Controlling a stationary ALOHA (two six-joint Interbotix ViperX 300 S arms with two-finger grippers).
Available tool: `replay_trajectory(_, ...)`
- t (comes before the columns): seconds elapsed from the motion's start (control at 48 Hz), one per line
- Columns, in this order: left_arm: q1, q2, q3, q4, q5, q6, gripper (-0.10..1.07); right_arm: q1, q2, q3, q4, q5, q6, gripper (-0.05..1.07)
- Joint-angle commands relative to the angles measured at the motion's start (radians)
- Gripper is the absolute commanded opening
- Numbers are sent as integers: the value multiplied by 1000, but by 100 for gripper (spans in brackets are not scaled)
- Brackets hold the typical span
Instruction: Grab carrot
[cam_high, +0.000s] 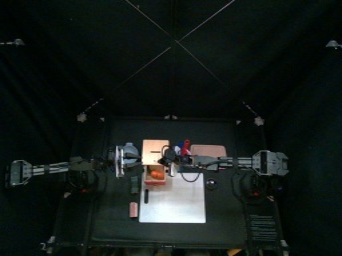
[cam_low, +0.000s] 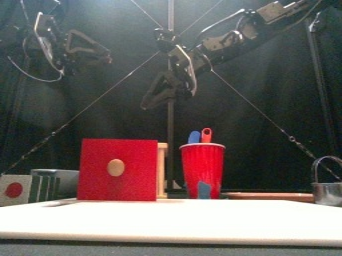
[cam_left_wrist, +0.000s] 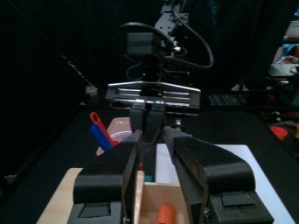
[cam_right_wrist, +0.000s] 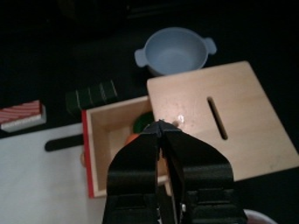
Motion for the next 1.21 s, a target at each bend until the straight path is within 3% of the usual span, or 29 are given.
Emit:
replay_trajectory(0.0, 26, -8, -14, -5, -5, -2, 70, 0, -15, -66, 9, 103, -5, 5)
replay_trajectory(0.333, 127, -29, -2, -21, 69, 2, 70, 38, 54, -201, 31, 302, -12, 6)
replay_trajectory(0.5, 156, -31, 3, -21, 89, 2, 70, 52, 109, -261, 71, 351, -23, 11)
replay_trajectory(0.625, 173, -31, 9, -20, 97, 3, 70, 54, 129, -291, 89, 377, -21, 28)
replay_trajectory(0.812, 179, -32, 15, -18, 101, 2, 70, 51, 144, -310, 115, 393, -20, 65)
replay_trajectory(0.917, 181, -37, 15, -18, 106, 3, 70, 48, 153, -322, 117, 405, -18, 79)
replay_trajectory(1.0, 181, -40, 17, -18, 114, 3, 70, 46, 161, -333, 110, 420, -15, 85)
replay_trajectory(1.188, 181, -57, 17, -18, 124, 2, 70, 41, 189, -357, 100, 457, -23, 83)
